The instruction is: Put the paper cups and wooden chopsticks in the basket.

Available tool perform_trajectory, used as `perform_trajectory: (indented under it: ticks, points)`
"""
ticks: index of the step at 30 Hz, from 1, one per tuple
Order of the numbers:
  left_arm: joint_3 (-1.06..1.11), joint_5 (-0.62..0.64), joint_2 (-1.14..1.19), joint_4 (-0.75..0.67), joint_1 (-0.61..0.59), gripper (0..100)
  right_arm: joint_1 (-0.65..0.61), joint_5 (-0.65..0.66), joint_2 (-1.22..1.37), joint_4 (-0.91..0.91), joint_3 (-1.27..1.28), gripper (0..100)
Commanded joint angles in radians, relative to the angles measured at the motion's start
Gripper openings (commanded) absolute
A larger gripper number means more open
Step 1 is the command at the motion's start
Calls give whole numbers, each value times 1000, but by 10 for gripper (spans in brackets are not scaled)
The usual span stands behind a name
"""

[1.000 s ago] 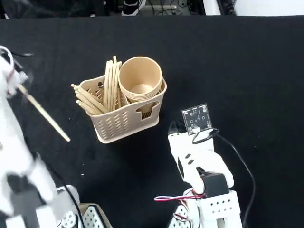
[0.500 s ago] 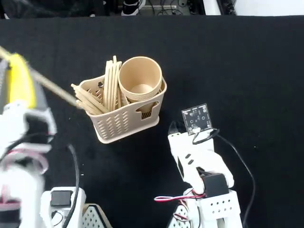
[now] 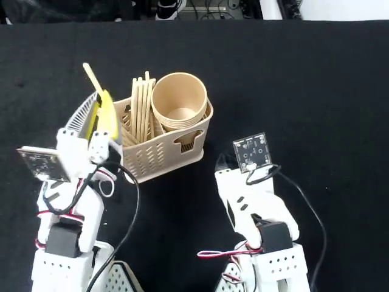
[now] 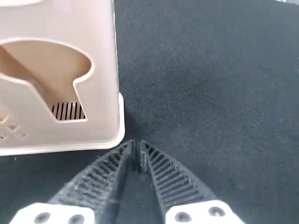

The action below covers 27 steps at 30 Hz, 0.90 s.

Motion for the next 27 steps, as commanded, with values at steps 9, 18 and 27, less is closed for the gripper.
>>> perform_trajectory:
  ticks: [9, 18, 27]
  points:
    - [-286, 91, -9, 548, 24, 224, -5, 9, -12, -25, -2, 28]
    - [-470, -14, -11, 855, -332, 164, -5, 9, -12, -18, -2, 28]
    - [-87, -52, -11, 764, -576, 98, -9, 132, -12, -35, 44, 26]
